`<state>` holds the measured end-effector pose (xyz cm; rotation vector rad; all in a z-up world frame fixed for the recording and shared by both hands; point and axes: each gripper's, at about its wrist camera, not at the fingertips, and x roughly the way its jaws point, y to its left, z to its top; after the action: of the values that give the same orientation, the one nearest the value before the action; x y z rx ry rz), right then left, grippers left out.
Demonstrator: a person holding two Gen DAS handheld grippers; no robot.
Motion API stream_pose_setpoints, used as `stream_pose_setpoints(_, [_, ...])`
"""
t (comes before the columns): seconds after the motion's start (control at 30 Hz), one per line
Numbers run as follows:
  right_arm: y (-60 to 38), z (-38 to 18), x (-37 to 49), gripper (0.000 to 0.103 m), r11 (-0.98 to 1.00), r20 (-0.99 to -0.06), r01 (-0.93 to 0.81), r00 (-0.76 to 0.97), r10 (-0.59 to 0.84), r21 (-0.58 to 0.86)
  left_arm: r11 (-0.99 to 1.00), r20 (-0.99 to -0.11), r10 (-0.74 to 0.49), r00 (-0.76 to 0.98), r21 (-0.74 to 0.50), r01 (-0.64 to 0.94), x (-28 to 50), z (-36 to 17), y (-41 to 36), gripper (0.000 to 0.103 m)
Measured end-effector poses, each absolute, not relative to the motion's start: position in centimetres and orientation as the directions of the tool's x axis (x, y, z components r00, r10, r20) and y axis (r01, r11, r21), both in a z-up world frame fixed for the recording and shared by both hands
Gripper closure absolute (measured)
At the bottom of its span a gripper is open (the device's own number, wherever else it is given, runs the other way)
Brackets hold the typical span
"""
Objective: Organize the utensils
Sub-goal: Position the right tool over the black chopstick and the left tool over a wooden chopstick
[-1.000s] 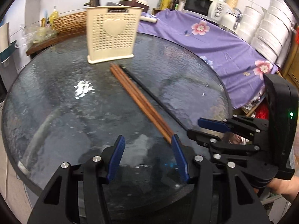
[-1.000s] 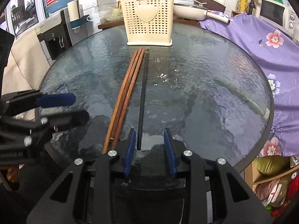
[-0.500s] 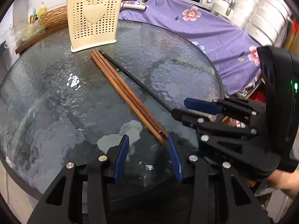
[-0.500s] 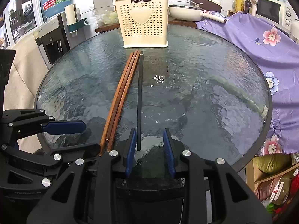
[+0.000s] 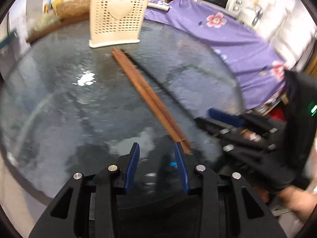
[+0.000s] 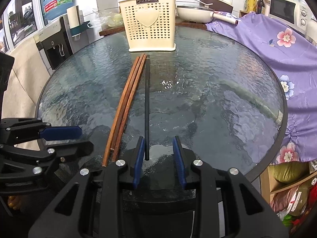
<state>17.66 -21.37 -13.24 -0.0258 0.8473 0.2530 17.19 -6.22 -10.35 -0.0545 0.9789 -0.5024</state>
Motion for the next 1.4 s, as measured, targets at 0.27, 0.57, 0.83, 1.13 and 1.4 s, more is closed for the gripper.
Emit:
stream_pose_setpoints(0.27, [-21.6, -13.2, 17.7, 0.073, 0.97, -0.741, -0.225, 0.635, 0.22, 0.096, 0.869, -0.788, -0.426, 0.445, -0.22, 0.443, 16.4, -10.7, -8.9, 0.066])
stream_pose_setpoints(0.57, [-21.7, -13.3, 17.8, 0.073, 0.971, -0.741, -0.223, 0.638, 0.211, 0.085, 0.921, -0.794, -0.31, 0.522, -0.114, 0.373, 16.5, -10.7, -6.5, 0.066])
stream_pose_setpoints(0.83, [-23.0, -13.2, 18.1, 0.073, 0.967, -0.732, -0.201, 0.634, 0.249, 0.155, 0.872, -0.756, -0.453, 0.472, -0.267, 0.409, 16.0, -9.7, -6.5, 0.065])
stream_pose_setpoints(1.13, [-23.6, -13.2, 18.3, 0.073, 0.969, -0.735, -0.203, 0.634, 0.238, 0.139, 0.872, -0.778, -0.403, 0.482, -0.168, 0.459, 15.7, -10.6, -9.2, 0.063])
stream_pose_setpoints(1.4, [-23.3, -13.2, 18.1, 0.073, 0.968, -0.735, -0.213, 0.634, 0.24, 0.132, 0.907, -0.786, -0.314, 0.533, -0.084, 0.412, 16.2, -10.9, -8.7, 0.063])
